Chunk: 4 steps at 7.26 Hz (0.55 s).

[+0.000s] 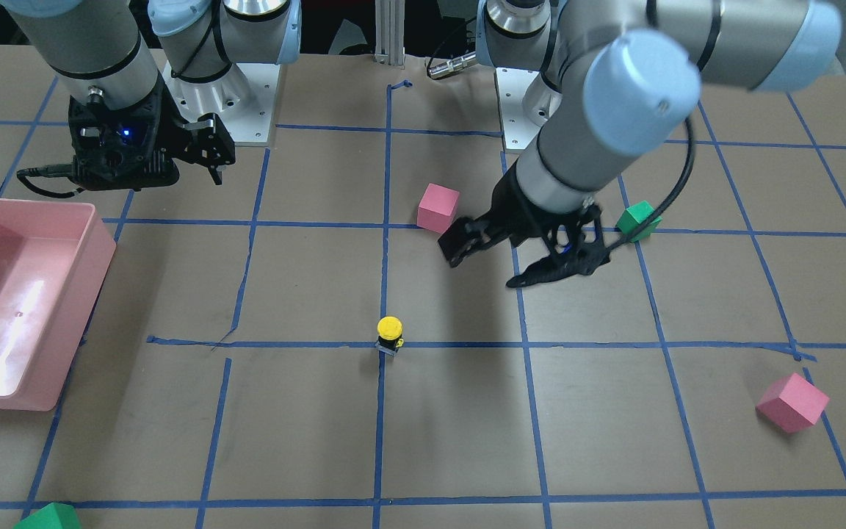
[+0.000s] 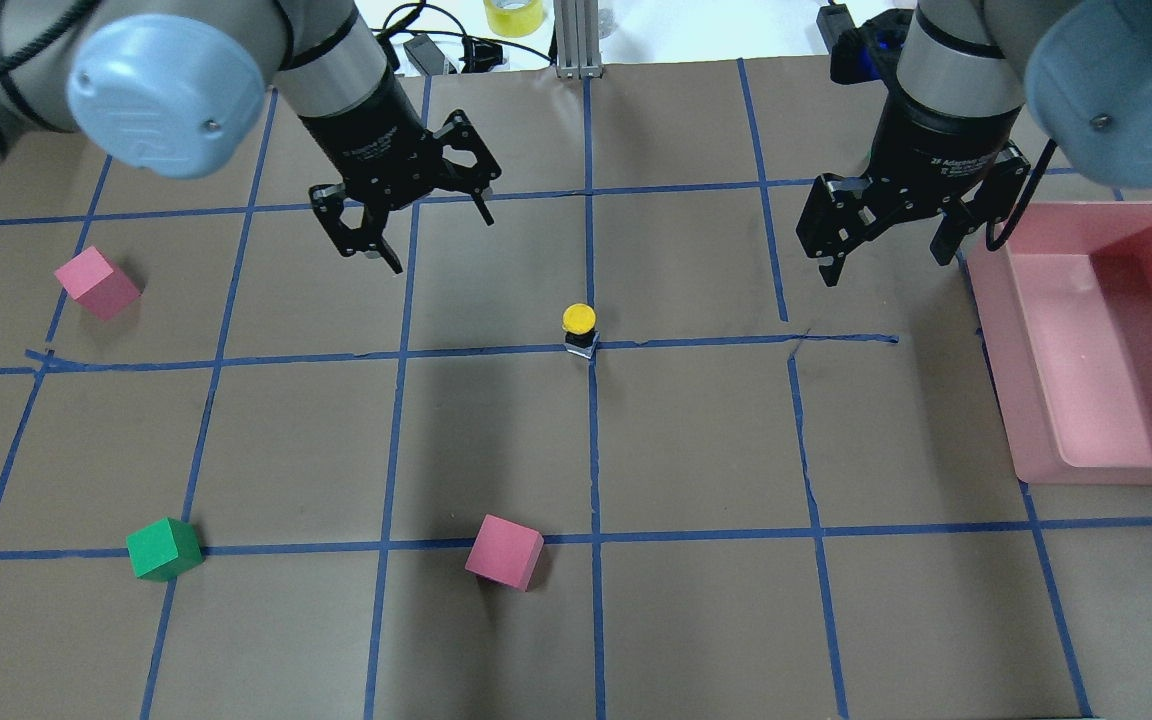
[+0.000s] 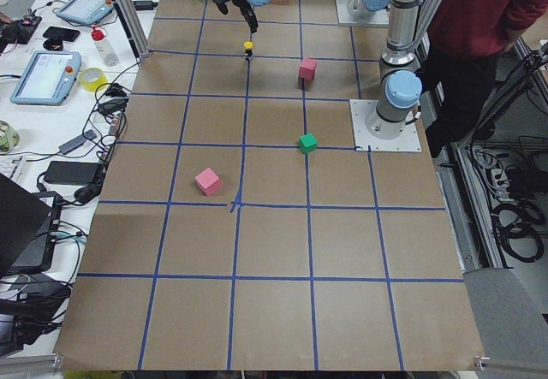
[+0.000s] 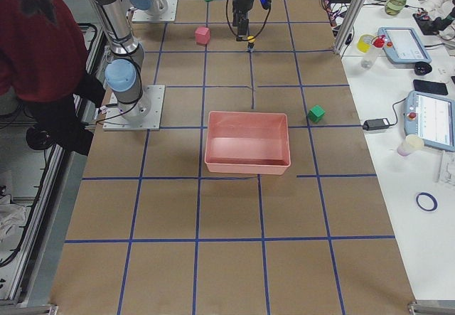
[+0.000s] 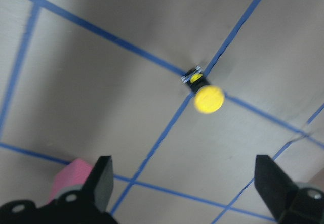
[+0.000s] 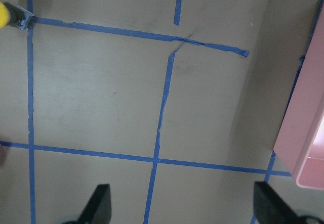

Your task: Align button upright

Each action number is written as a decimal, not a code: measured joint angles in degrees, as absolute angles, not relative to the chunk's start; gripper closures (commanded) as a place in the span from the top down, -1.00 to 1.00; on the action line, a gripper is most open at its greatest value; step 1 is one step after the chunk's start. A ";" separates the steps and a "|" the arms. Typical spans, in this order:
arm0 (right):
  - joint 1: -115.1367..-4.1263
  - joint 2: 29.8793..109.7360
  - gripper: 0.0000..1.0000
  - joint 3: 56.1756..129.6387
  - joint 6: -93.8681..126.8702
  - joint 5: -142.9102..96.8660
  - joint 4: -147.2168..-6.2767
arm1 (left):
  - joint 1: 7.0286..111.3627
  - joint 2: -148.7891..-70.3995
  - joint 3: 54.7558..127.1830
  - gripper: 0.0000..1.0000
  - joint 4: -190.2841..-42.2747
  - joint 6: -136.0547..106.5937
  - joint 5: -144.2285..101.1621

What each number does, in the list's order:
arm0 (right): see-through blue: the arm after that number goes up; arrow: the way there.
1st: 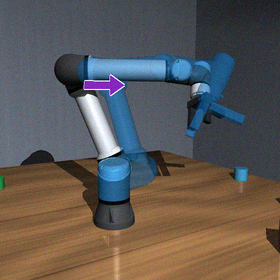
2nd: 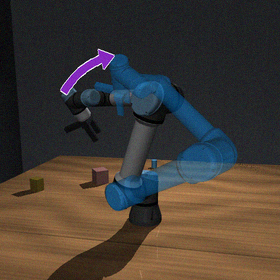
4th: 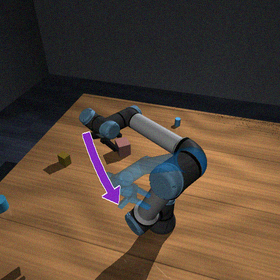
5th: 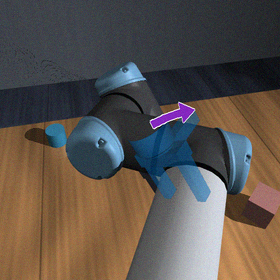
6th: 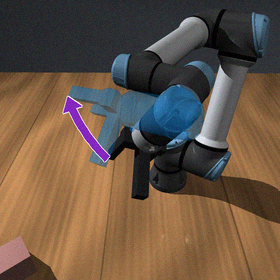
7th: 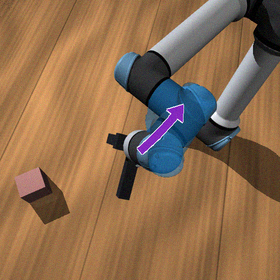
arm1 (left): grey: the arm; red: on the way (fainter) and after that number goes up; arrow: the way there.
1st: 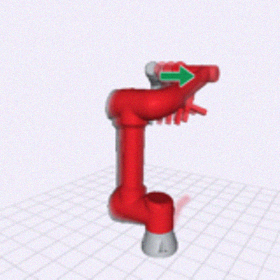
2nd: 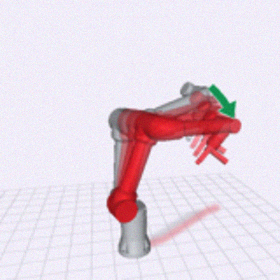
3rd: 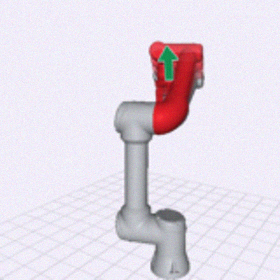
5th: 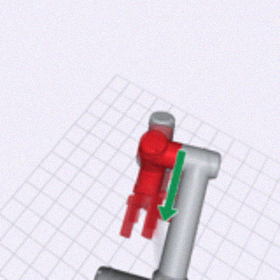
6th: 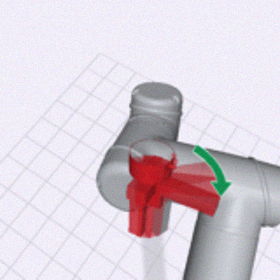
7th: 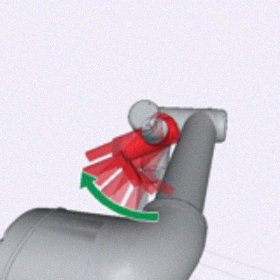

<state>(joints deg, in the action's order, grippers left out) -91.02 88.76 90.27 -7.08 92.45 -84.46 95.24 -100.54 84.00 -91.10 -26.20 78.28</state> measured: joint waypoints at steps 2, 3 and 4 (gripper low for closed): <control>-90.92 88.77 1.00 90.26 -7.12 92.52 -84.46 | 92.81 -95.22 84.28 1.00 -93.79 -17.69 80.79; -90.90 88.77 1.00 90.26 -7.11 92.54 -84.46 | 91.85 -93.37 84.30 1.00 -94.27 -15.36 81.07; -90.89 88.77 1.00 90.27 -7.12 92.54 -84.46 | 91.30 -91.75 84.34 1.00 -94.45 -13.43 81.24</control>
